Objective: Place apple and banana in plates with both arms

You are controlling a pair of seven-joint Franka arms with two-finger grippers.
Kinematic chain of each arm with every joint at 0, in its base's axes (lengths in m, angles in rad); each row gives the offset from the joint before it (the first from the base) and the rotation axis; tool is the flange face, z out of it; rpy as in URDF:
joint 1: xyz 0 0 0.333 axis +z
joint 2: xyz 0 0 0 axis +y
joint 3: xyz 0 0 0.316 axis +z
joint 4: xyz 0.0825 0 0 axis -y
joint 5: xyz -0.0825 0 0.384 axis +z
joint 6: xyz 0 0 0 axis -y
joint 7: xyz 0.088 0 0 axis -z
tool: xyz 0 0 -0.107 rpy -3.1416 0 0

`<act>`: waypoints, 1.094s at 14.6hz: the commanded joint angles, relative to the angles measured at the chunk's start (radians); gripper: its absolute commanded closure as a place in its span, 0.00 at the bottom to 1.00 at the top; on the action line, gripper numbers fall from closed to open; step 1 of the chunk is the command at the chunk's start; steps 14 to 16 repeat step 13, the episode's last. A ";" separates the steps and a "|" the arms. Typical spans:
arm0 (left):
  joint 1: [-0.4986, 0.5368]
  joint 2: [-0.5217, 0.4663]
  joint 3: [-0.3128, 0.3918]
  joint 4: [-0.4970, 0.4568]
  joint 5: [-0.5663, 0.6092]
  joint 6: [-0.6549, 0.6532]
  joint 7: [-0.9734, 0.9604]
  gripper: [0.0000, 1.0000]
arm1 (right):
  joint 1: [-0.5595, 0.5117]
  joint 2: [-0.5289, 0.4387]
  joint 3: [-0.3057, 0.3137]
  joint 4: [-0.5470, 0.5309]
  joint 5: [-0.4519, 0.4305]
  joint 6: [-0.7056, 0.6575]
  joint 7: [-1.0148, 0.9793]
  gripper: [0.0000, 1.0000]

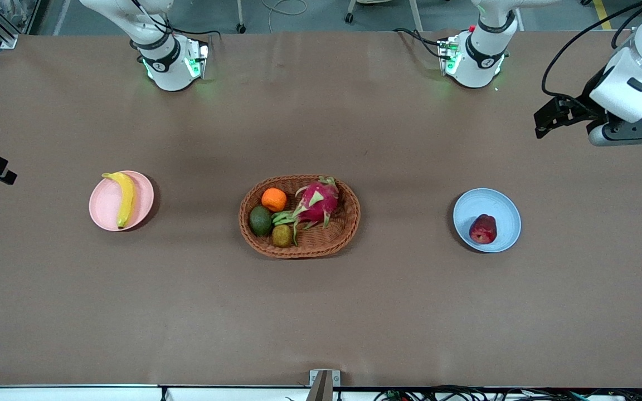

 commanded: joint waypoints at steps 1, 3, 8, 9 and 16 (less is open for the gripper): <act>0.039 -0.037 0.002 -0.023 -0.031 -0.008 0.020 0.00 | 0.047 -0.042 -0.043 -0.053 -0.020 0.024 -0.013 0.00; 0.045 -0.035 0.003 -0.022 -0.031 -0.021 0.020 0.00 | 0.036 -0.042 -0.045 -0.055 -0.020 0.023 -0.090 0.00; 0.042 -0.028 -0.006 -0.009 -0.008 -0.022 0.014 0.00 | 0.031 -0.147 -0.046 -0.210 -0.020 0.072 -0.087 0.00; 0.042 -0.026 -0.008 -0.003 0.006 -0.023 0.014 0.00 | 0.033 -0.172 -0.045 -0.250 -0.020 0.086 -0.069 0.00; 0.045 -0.011 -0.002 0.021 0.011 -0.023 0.013 0.00 | 0.034 -0.192 -0.040 -0.271 -0.023 0.093 -0.035 0.00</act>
